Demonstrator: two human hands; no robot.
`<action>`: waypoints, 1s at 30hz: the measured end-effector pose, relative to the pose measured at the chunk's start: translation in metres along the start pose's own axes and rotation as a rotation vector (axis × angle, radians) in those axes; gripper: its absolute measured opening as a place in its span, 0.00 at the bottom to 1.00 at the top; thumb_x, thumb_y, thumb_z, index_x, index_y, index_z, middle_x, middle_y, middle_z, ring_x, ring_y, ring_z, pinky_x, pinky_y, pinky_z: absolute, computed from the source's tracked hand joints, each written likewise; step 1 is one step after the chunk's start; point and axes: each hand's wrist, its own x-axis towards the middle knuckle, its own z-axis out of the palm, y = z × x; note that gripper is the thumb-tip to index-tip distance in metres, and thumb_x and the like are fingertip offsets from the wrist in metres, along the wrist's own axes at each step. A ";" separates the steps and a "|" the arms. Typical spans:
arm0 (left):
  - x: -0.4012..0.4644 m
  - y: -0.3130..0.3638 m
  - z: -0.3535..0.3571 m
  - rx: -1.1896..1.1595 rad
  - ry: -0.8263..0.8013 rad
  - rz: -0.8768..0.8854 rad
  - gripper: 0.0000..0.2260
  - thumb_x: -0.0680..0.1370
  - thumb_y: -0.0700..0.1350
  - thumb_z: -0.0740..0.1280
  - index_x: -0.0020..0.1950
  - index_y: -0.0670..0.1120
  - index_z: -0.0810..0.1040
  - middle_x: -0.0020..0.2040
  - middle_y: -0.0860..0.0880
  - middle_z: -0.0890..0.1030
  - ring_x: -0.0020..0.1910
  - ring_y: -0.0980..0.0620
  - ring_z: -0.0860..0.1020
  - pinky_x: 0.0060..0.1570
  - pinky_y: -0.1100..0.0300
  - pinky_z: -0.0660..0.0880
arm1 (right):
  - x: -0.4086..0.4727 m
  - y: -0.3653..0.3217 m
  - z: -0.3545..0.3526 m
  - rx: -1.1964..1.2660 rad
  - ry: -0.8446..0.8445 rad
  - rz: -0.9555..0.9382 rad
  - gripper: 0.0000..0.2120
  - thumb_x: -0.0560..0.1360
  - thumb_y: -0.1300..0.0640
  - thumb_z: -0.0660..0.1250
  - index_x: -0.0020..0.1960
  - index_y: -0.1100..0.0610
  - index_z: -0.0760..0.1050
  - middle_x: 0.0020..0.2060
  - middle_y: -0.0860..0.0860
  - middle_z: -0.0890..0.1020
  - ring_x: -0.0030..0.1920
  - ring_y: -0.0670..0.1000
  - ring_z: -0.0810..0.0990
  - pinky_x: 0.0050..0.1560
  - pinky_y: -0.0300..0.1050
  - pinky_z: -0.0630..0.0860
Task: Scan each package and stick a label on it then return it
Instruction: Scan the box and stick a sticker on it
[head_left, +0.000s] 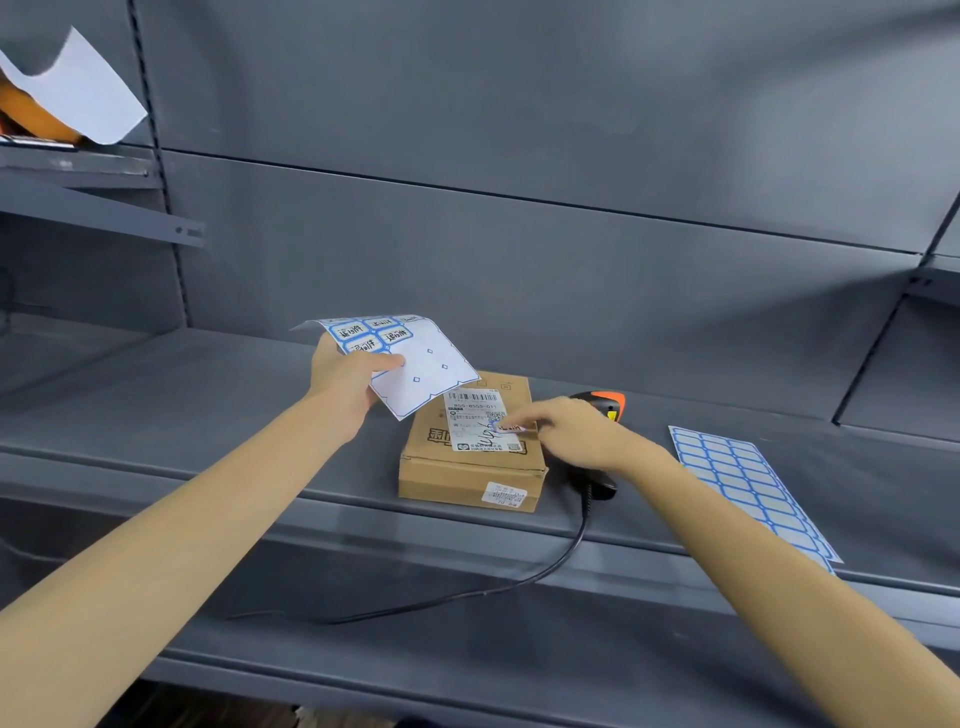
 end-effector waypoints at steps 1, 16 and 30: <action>-0.001 0.002 0.000 -0.018 -0.020 0.001 0.28 0.71 0.23 0.66 0.69 0.39 0.68 0.62 0.41 0.79 0.58 0.41 0.79 0.57 0.44 0.76 | 0.001 -0.001 -0.004 0.145 0.063 0.024 0.24 0.76 0.68 0.53 0.63 0.51 0.77 0.61 0.49 0.80 0.63 0.52 0.75 0.63 0.44 0.70; -0.013 -0.009 0.049 0.294 -0.350 -0.024 0.41 0.71 0.42 0.76 0.77 0.49 0.56 0.64 0.44 0.78 0.63 0.47 0.77 0.67 0.49 0.69 | -0.002 -0.001 -0.058 0.942 0.474 0.124 0.06 0.76 0.55 0.69 0.50 0.56 0.81 0.50 0.56 0.85 0.46 0.54 0.83 0.49 0.51 0.81; -0.004 -0.049 0.043 0.825 -0.140 -0.141 0.18 0.73 0.45 0.74 0.60 0.43 0.74 0.60 0.45 0.77 0.49 0.50 0.70 0.47 0.58 0.66 | -0.120 0.204 -0.066 0.427 0.493 0.849 0.11 0.73 0.59 0.72 0.37 0.66 0.78 0.33 0.59 0.79 0.32 0.55 0.75 0.40 0.47 0.73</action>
